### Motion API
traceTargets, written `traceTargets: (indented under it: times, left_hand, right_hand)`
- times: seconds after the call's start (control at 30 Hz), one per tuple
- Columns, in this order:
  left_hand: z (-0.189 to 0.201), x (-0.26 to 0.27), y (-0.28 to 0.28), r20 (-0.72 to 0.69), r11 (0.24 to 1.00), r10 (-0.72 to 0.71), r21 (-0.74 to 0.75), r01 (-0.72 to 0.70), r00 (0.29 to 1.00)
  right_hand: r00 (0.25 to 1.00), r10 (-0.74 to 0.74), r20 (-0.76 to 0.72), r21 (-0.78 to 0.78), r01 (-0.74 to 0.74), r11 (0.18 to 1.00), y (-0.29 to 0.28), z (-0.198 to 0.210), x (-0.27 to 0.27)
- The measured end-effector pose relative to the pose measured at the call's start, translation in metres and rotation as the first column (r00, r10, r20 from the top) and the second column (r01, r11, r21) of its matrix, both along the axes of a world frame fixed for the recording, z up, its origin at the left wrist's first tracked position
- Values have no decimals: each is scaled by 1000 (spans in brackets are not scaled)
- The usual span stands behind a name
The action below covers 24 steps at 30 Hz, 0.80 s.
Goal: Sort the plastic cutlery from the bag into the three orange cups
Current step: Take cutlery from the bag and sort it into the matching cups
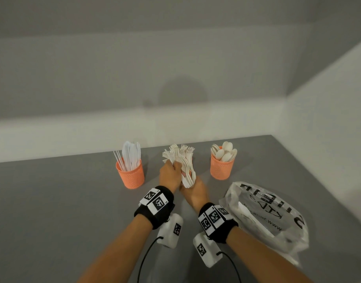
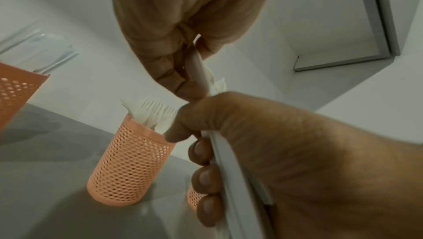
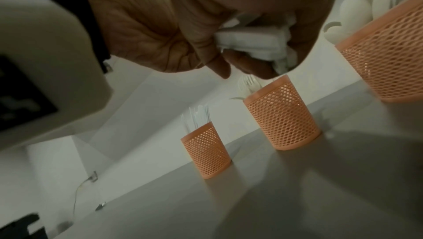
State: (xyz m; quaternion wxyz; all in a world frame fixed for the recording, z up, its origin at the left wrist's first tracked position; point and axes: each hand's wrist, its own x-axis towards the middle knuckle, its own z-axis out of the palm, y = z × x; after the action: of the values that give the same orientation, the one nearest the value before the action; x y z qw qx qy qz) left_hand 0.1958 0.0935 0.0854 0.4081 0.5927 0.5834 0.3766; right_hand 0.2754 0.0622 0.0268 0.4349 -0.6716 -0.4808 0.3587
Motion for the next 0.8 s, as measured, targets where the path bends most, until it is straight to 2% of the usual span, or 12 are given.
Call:
traceTargets:
  times: [0.13, 0.23, 0.33, 0.4, 0.47, 0.5, 0.53, 0.6, 0.7, 0.8]
  left_hand:
    - [5, -6, 4, 49, 1000, 5, -30, -3, 999]
    - [5, -10, 5, 217, 996, -4, -85, 22, 976]
    - [5, -12, 3, 424, 990, 91, -133, -38, 901]
    - [7, -15, 3, 561, 980, 176, -180, -88, 809]
    - [9, -22, 6, 621, 968, 230, -222, -114, 749]
    - [11, -27, 7, 629, 964, 242, -241, -110, 739]
    - [11, -32, 8, 630, 960, 247, -260, -100, 736]
    - [9, -41, 10, 614, 955, 247, -286, -81, 750]
    - [5, -49, 6, 583, 956, 198, -291, -25, 788]
    - [0, -53, 3, 501, 948, 165, -318, 4, 849]
  right_hand:
    - [948, 151, -281, 102, -127, 987, -2, 6, 6]
    - [888, 205, -411, 37, -208, 977, -4, 15, 12]
    - [881, 194, -432, -31, -230, 973, 1, 12, 15]
    - [843, 160, -514, -92, -240, 966, 2, 12, 14]
    - [740, 96, -666, -140, -250, 958, 1, 14, 15]
    - [656, 61, -752, -155, -267, 951, 1, 15, 15]
    - [569, 36, -821, -163, -295, 942, 0, 17, 15]
    - [444, 30, -896, -145, -355, 924, -2, 20, 16]
    - [340, 87, -936, -78, -442, 894, -2, 23, 14]
    - [306, 125, -944, -53, -515, 856, -1, 26, 9]
